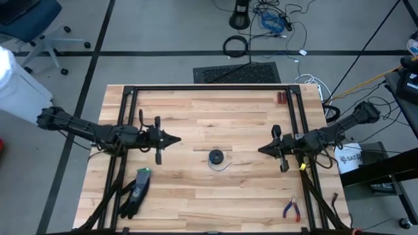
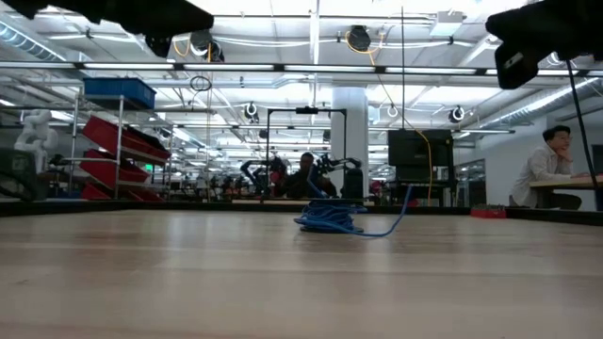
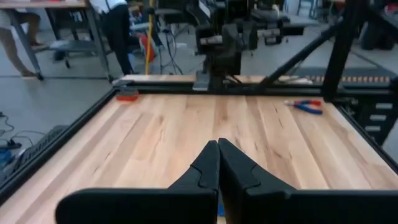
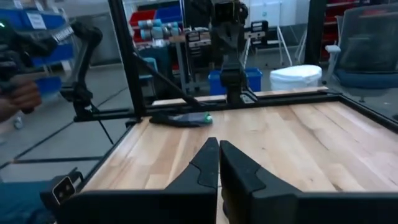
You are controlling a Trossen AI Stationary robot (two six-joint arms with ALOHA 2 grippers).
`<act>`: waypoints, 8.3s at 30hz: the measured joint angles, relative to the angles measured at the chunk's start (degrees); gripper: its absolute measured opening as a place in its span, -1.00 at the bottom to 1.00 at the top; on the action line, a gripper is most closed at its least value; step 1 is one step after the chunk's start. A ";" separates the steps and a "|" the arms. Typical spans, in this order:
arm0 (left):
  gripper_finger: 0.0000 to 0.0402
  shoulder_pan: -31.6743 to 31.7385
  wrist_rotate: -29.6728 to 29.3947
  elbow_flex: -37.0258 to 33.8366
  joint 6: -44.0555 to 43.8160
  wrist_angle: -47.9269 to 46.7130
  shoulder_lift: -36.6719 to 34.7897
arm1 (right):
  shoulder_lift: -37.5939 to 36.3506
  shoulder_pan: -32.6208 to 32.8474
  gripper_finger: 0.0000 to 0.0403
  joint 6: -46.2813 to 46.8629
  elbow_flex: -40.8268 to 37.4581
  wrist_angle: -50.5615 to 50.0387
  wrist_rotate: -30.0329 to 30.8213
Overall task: Coil cords
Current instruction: Return to Home Position
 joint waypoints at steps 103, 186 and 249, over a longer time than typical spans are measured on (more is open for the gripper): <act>-0.99 3.91 9.72 -28.21 -2.71 -7.53 -45.44 | -21.13 -23.29 -1.00 -1.92 -10.13 -10.01 -17.56; -0.99 10.49 15.18 -28.25 3.11 -8.45 -47.24 | -25.38 -23.31 -1.00 -7.23 -10.16 -13.30 -20.64; -0.99 10.48 15.18 -28.27 3.11 -8.37 -47.23 | -25.38 -23.31 -1.00 -7.03 -10.14 -13.32 -20.38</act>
